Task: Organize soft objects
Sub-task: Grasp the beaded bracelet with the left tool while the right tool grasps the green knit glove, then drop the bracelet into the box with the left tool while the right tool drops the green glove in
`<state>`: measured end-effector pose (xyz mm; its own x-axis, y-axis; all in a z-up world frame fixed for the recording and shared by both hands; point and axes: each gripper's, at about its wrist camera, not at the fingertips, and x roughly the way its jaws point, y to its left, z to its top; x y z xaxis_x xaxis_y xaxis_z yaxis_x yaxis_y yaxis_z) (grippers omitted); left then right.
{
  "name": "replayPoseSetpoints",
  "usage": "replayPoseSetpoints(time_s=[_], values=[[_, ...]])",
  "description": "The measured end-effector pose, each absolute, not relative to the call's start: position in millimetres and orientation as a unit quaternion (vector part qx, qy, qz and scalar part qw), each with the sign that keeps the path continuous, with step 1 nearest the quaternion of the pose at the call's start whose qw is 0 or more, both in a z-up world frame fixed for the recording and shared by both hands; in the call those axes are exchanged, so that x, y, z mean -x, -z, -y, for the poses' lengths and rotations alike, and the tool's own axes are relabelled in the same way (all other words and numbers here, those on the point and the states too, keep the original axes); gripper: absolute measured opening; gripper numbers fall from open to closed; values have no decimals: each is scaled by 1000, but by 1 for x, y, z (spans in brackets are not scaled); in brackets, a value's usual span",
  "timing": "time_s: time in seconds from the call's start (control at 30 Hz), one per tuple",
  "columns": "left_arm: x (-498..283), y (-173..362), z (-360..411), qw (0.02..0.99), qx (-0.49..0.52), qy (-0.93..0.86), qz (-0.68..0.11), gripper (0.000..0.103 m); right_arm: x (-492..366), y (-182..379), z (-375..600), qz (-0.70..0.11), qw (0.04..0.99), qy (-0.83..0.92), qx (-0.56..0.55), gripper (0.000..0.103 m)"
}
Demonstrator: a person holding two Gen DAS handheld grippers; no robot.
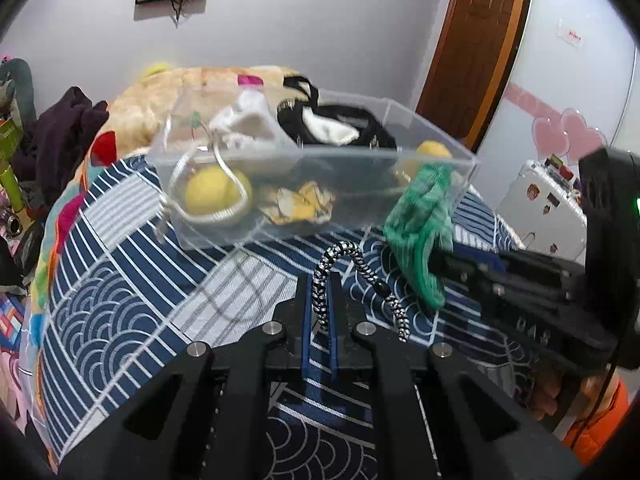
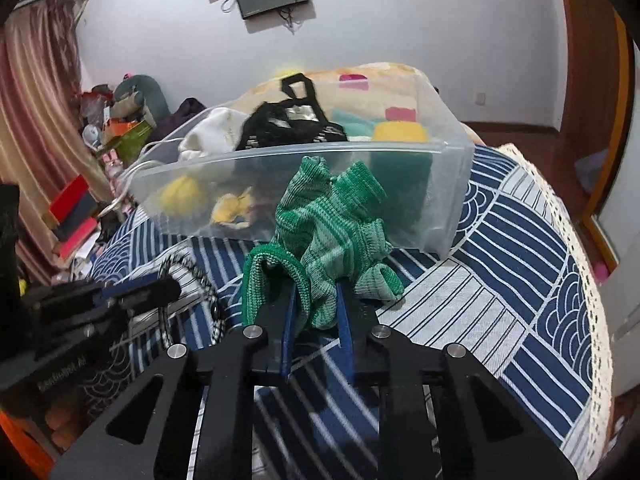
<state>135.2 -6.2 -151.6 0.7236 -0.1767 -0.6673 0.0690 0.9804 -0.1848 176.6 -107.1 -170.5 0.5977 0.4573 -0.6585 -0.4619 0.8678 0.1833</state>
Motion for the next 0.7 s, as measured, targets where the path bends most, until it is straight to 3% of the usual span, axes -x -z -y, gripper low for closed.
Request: replayPoseSetpoints(time_s=[0.7], values=[[-149, 70, -22, 964, 86, 27, -252, 6, -165, 87, 115, -228, 942, -248, -3, 16]])
